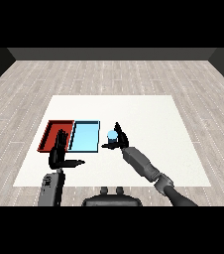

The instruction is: Pick the blue can and put it in the blue box

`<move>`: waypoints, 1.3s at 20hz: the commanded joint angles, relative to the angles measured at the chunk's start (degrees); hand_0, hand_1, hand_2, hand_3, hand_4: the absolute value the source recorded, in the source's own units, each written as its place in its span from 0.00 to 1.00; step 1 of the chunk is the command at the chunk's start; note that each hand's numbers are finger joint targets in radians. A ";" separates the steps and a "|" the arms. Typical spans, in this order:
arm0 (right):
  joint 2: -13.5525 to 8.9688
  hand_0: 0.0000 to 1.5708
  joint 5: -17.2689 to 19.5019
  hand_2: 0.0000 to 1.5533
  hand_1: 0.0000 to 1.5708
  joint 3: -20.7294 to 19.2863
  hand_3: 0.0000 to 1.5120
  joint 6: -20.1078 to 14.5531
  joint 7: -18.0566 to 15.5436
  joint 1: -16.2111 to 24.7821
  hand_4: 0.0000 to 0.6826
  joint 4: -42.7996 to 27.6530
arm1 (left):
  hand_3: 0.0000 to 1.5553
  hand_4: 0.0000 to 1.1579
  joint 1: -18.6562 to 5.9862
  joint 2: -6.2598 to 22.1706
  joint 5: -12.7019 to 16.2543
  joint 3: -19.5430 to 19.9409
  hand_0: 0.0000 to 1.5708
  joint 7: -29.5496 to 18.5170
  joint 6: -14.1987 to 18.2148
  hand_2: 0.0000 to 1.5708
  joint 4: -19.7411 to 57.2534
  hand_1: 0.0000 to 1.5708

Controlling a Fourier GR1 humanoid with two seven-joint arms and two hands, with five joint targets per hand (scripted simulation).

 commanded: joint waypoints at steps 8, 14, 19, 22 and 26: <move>0.00 0.00 -9.87 0.00 0.00 6.62 0.00 -0.43 -1.50 -6.24 0.00 6.47 | 0.00 0.00 3.07 -0.97 0.74 -0.32 0.00 -2.56 -1.17 0.00 -0.18 0.00; 0.00 0.00 -11.90 0.00 0.00 11.31 0.00 -4.20 2.47 -5.80 0.00 1.58 | 0.00 0.00 -4.74 1.67 2.11 3.28 0.00 0.91 -0.65 0.00 4.25 0.00; 0.00 1.00 -12.44 1.00 1.00 13.73 1.00 -15.97 6.93 -10.94 0.79 7.49 | 0.00 0.00 -1.56 -0.33 1.52 1.29 0.00 0.03 0.07 0.00 0.77 0.00; 0.00 0.96 -8.85 1.00 0.96 18.91 1.00 -17.31 9.17 -10.02 0.79 9.52 | 0.00 0.00 -3.64 0.47 1.97 3.14 0.00 0.74 0.74 0.00 2.66 0.00; 0.00 0.93 -8.68 0.98 0.93 22.89 0.99 -21.23 12.23 -9.34 0.77 9.13 | 0.00 0.00 1.23 1.27 1.57 2.29 0.00 -1.20 -1.35 0.00 0.84 0.00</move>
